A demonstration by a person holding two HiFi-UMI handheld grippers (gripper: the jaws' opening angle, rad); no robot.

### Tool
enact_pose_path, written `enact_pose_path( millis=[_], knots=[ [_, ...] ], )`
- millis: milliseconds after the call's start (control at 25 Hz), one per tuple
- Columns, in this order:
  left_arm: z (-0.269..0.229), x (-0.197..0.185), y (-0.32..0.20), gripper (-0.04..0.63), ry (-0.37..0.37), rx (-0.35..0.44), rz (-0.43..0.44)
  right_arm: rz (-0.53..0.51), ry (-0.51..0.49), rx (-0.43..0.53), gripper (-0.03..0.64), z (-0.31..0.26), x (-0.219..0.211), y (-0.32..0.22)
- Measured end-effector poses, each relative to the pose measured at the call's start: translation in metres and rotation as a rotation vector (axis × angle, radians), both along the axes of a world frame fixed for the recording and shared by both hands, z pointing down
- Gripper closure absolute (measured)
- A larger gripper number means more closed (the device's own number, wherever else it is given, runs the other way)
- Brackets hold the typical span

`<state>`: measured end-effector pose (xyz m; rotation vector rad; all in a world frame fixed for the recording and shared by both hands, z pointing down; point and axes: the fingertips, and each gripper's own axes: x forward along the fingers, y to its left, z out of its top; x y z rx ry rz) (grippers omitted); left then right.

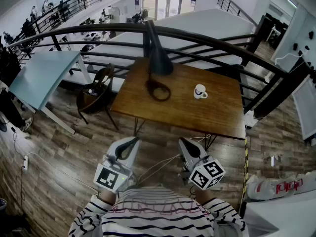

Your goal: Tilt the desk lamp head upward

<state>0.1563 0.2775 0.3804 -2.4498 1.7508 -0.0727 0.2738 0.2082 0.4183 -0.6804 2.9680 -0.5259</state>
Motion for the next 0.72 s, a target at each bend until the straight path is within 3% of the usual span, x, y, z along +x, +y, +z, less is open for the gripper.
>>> enact_pose_path(
  millis=[480, 560, 720],
  knots=[
    [0.031, -0.007, -0.003, 0.591, 0.061, -0.026, -0.051, -0.002, -0.037, -0.028, 0.615, 0.017, -0.003, -0.01],
    [0.028, -0.005, -0.008, 0.591, 0.082, -0.015, -0.049, -0.03, -0.051, -0.037, 0.57, 0.018, -0.005, -0.012],
    [0.037, -0.004, -0.031, 0.589, 0.065, -0.019, -0.054, -0.071, -0.044, -0.036, 0.555, 0.026, -0.005, -0.023]
  ],
)
